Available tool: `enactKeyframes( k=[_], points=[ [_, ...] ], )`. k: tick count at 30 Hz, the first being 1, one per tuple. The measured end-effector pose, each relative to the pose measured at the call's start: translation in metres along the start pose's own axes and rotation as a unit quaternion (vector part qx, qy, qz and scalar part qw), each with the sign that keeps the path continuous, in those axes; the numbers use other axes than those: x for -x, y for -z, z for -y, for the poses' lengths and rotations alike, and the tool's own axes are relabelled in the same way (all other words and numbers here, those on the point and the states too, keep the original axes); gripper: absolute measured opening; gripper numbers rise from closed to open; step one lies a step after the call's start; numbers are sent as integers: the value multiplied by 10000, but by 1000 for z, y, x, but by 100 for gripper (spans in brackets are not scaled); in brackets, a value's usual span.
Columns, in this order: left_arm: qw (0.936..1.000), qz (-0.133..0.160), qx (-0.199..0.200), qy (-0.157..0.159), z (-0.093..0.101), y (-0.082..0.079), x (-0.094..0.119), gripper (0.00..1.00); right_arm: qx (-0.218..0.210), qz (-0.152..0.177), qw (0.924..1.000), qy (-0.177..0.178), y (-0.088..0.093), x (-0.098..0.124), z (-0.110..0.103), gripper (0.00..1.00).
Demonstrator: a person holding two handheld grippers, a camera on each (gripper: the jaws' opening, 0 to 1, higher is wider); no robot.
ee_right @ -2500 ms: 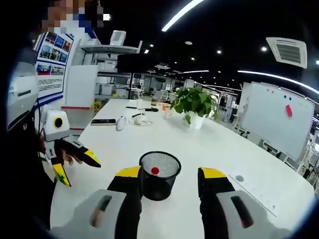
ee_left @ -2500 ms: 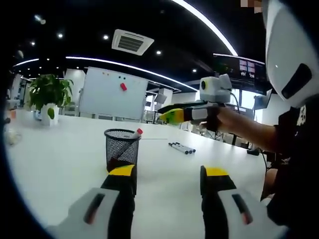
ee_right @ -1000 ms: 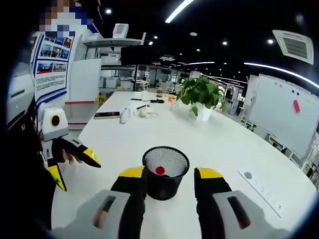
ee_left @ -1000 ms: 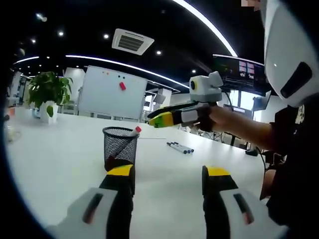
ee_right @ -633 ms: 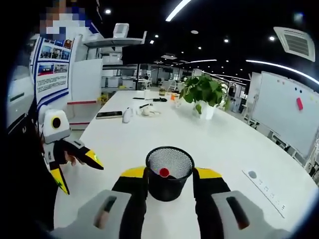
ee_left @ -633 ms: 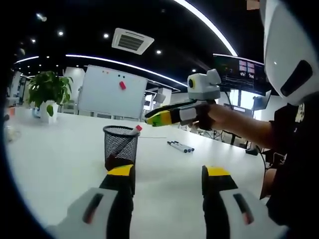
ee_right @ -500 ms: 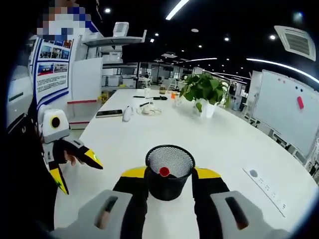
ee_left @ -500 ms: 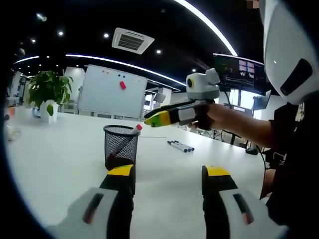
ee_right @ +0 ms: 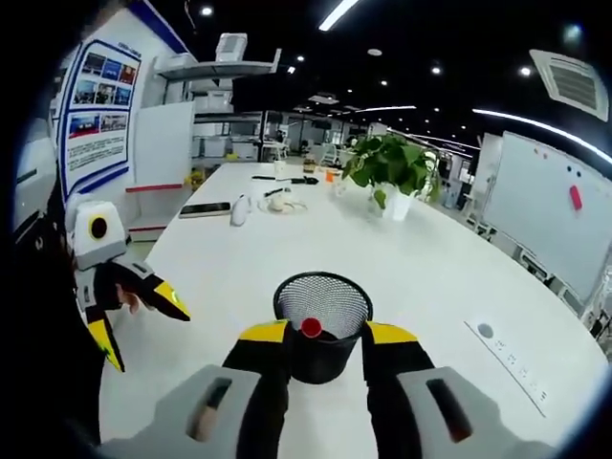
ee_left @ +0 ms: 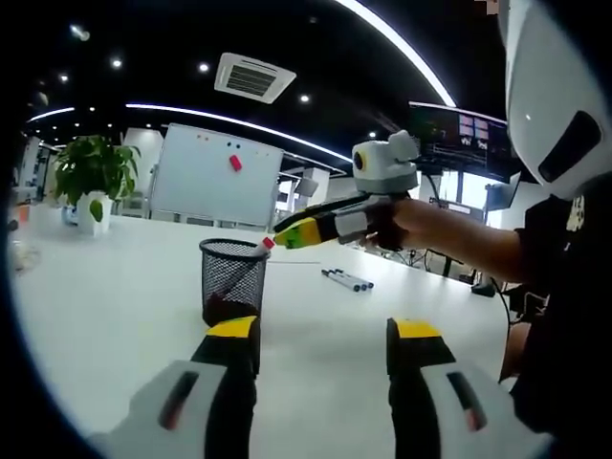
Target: Pick up the whiteboard markers from the pen holder and place them facing the whiteboard neatly
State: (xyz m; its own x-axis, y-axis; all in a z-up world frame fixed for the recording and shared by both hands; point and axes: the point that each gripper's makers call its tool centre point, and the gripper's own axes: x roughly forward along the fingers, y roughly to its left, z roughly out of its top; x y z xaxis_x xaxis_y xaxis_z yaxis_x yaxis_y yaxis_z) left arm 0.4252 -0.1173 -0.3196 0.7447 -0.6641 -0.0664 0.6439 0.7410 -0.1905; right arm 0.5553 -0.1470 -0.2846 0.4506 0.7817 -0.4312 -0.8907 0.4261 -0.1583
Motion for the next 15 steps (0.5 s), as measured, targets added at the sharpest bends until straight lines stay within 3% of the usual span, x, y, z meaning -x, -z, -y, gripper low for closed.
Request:
enactKeyframes(
  k=[15],
  points=[
    [10000,-18,-21,-10,-2,1,0,54,-21,-82,10000,53,4,-4,3,32]
  ],
)
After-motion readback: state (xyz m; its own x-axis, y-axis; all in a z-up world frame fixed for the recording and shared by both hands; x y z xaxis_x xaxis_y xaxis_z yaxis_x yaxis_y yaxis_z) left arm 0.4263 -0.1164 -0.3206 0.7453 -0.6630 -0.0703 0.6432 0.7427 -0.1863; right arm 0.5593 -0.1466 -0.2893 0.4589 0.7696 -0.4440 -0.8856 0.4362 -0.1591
